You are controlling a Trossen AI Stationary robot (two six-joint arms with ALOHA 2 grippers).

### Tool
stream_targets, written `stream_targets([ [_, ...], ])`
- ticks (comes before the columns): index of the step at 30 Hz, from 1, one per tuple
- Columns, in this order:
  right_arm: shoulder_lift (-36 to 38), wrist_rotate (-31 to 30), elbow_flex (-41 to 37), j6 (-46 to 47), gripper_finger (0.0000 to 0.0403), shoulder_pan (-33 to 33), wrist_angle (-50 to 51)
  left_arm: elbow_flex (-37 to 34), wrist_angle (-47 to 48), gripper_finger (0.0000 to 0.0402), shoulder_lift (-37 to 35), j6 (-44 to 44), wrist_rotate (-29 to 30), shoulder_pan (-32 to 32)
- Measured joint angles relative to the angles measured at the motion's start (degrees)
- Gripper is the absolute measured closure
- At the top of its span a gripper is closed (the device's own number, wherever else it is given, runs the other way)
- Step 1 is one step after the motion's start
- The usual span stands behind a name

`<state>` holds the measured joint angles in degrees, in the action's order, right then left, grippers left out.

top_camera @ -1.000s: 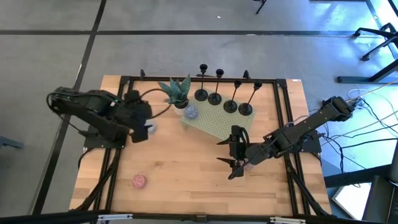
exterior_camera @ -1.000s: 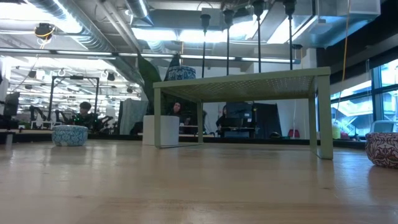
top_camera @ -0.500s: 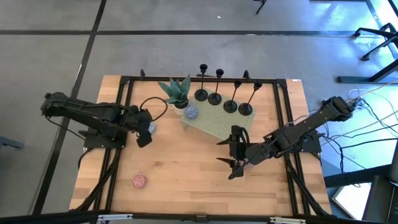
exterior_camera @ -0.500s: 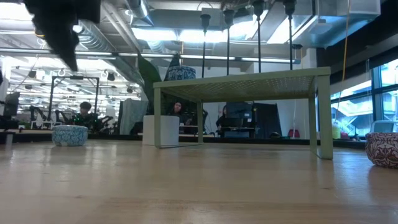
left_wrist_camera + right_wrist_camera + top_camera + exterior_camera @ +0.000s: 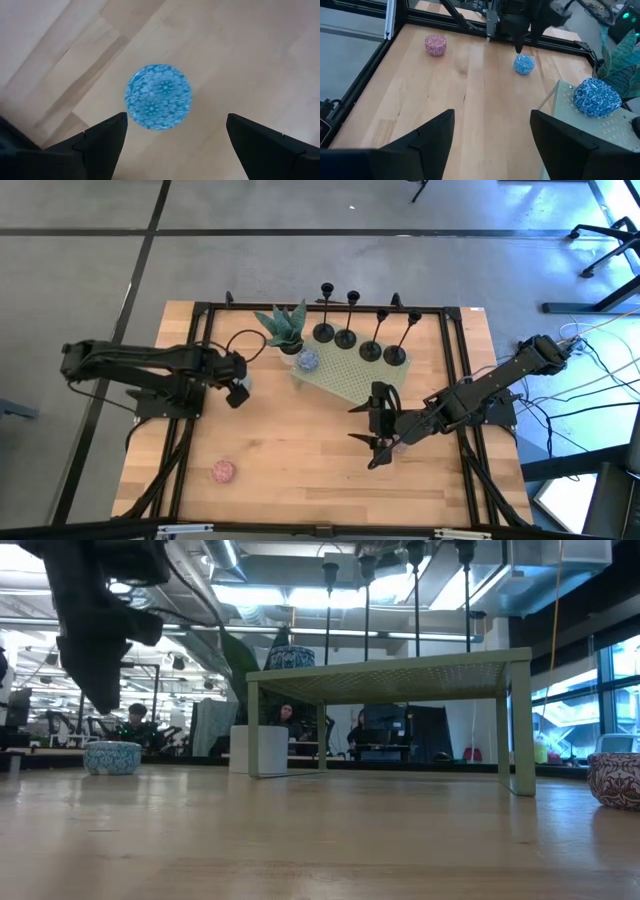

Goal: Stock candles and holders on shelf
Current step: Align the light blue scented candle with the other scented candle on the shelf

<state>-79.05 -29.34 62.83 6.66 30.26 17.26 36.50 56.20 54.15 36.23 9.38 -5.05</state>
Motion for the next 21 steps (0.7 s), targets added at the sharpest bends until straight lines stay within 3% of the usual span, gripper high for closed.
stream_targets([
  [8, 0.0, 0.0, 0.0, -0.5, 0.0139, 0.0, 0.0, -6.0, -9.9, 0.0064, 0.1, -2.9, -4.7, -4.5],
  [21, 0.0, 0.0, 0.0, -0.5, 0.0139, -0.6, 0.0, -7.6, -10.4, 0.0064, 0.1, -4.6, -4.1, -9.4],
])
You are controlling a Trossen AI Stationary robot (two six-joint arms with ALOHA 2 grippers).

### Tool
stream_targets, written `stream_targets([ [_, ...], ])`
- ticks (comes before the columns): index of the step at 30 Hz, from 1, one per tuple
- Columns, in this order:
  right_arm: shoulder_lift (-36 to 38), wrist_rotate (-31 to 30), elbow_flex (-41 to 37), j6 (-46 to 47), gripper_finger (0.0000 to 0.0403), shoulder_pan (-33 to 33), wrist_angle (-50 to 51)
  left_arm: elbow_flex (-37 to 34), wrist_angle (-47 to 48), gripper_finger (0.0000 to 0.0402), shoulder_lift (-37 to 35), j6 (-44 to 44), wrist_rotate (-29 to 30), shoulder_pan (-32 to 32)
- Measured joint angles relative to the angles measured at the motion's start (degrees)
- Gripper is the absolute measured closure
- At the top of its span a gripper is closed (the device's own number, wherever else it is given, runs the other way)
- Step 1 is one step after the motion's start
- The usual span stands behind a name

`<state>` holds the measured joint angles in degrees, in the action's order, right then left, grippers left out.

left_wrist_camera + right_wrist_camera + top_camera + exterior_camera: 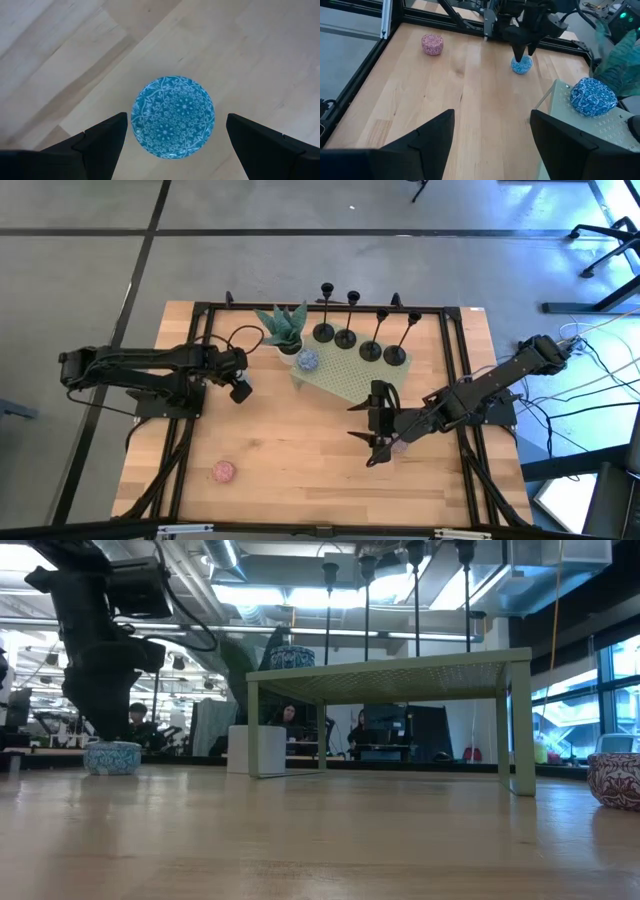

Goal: Stock candles and holders on shelf
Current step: Align the light blue scented candle with the other scented candle on the shelf

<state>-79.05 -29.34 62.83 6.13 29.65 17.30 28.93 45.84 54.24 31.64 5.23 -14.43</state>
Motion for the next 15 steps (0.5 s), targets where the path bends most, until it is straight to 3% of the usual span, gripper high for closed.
stream_targets([
  [15, 0.0, 0.0, 0.0, 0.0, 0.0139, -0.1, 0.0, -0.6, -2.3, 0.0064, 0.0, 0.5, -0.1, 0.1],
])
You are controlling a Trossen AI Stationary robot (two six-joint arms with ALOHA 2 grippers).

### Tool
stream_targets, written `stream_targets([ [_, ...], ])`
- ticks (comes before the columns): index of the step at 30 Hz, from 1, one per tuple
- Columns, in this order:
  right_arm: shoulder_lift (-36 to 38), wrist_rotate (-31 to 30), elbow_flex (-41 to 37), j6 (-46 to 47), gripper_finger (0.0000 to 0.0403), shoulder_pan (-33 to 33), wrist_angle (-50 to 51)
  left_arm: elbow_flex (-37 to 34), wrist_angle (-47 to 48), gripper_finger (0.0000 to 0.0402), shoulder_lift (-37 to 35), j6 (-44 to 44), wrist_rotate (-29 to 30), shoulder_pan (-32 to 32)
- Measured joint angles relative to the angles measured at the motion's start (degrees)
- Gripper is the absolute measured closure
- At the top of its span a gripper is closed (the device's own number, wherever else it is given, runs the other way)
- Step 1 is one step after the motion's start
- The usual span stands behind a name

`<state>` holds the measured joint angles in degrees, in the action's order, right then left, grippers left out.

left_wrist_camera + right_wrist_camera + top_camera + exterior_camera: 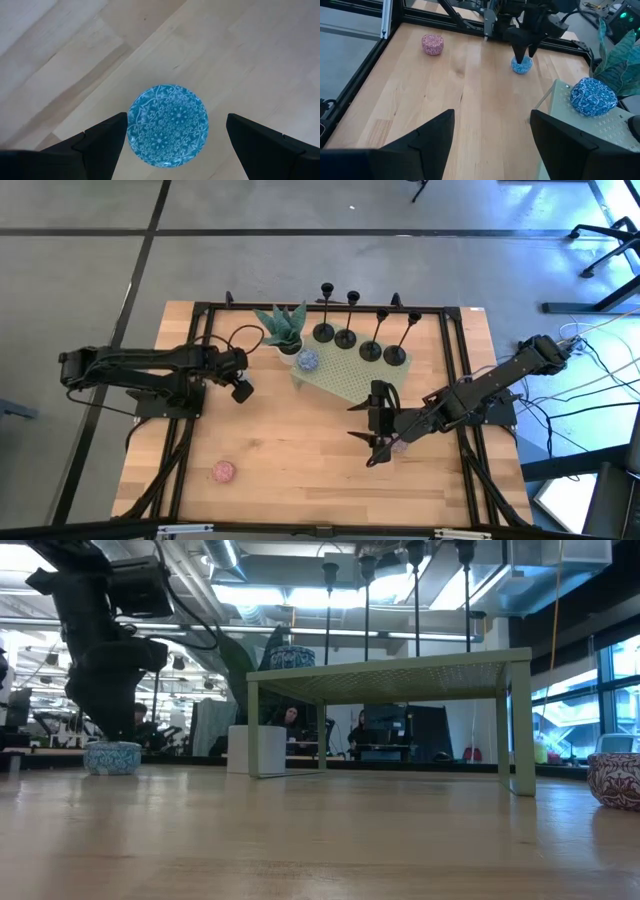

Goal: Stock candles and holders on shelf
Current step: Align the light blue scented candle with the other scented candle on the shelf

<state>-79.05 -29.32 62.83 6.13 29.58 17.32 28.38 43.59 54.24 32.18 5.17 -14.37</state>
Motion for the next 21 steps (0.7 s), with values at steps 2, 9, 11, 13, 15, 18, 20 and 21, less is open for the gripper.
stream_targets([
  [2, 0.0, 0.0, 0.0, 0.0, 0.0139, 0.0, 0.0, -1.6, -0.7, 0.0064, 0.0, 0.0, 0.0, 0.0],
  [9, 0.0, 0.0, 0.0, 0.0, 0.0139, 0.0, 0.0, -6.2, -5.2, 0.0064, 0.0, -0.4, -4.8, 0.0],
  [11, 0.0, 0.0, 0.0, 0.0, 0.0139, 0.0, 0.0, -6.6, -6.7, 0.0064, 0.0, -0.5, -4.6, 0.0],
  [13, 0.0, 0.0, 0.0, 0.0, 0.0139, 0.0, 0.0, -6.6, -7.4, 0.0064, 0.0, -1.6, -3.6, 0.0],
  [15, 0.0, 0.0, 0.0, 0.0, 0.0139, 0.0, 0.0, -6.6, -8.1, 0.0064, 0.0, -2.3, -3.0, 0.0],
  [18, 0.0, 0.0, 0.0, 0.0, 0.0139, 0.0, 0.0, -6.6, -9.9, 0.0064, 0.0, -2.3, -2.5, 0.0],
  [20, 0.0, 0.0, 0.0, 0.0, 0.0139, 0.0, 0.0, -6.6, -10.9, 0.0064, 0.0, -2.4, -1.6, 0.0],
  [21, 0.0, 0.0, 0.0, 0.0, 0.0139, 0.0, 0.0, -6.6, -11.1, 0.0064, 0.0, -2.5, -0.8, 0.0],
])
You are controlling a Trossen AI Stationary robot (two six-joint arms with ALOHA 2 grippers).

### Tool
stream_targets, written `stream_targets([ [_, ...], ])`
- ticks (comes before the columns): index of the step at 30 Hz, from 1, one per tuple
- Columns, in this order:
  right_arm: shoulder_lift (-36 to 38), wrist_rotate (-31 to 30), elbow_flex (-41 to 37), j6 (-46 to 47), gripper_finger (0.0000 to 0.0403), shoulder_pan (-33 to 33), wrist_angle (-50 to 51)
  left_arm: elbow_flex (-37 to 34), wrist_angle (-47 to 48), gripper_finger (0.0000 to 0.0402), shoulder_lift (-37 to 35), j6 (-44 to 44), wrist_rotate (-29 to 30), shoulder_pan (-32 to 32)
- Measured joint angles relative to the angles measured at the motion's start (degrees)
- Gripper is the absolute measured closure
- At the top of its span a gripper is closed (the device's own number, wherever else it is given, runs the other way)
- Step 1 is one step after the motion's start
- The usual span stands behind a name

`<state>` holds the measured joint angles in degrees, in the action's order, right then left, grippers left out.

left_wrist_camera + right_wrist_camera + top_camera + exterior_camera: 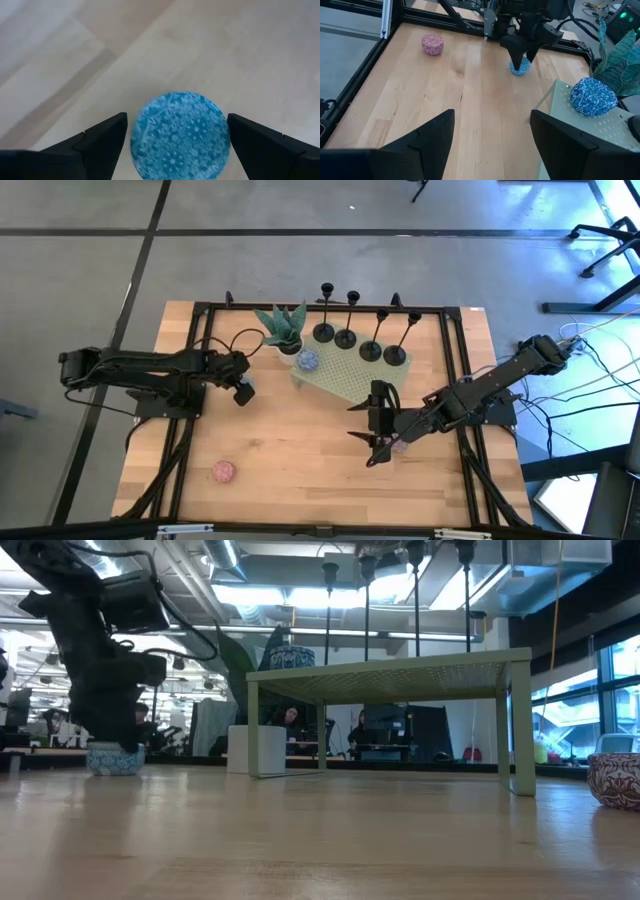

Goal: Stock candles and holders on shelf
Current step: Align the light blue scented candle with the other scented candle on the shelf

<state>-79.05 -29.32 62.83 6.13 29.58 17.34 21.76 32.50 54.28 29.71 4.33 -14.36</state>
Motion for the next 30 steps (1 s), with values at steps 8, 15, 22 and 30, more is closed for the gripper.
stream_targets([
  [8, 0.0, 0.0, 0.0, 0.0, 0.0139, 0.0, 0.0, 0.0, 1.0, 0.0064, 0.0, -2.6, 1.0, 0.1],
  [15, 0.0, 0.0, 0.0, 0.0, 0.0139, 0.0, 0.0, 0.0, 2.0, 0.0078, 0.8, -2.1, 0.9, 1.2],
  [22, 0.0, 0.0, 0.0, 0.0, 0.0139, 0.0, 0.0, 0.0, 1.7, 0.0109, 0.8, 1.1, 1.3, 2.8],
  [30, 0.0, 0.0, 0.0, 0.0, 0.0139, 0.0, 0.0, 2.6, 1.7, 0.0104, 0.8, 4.3, -2.1, 4.8],
])
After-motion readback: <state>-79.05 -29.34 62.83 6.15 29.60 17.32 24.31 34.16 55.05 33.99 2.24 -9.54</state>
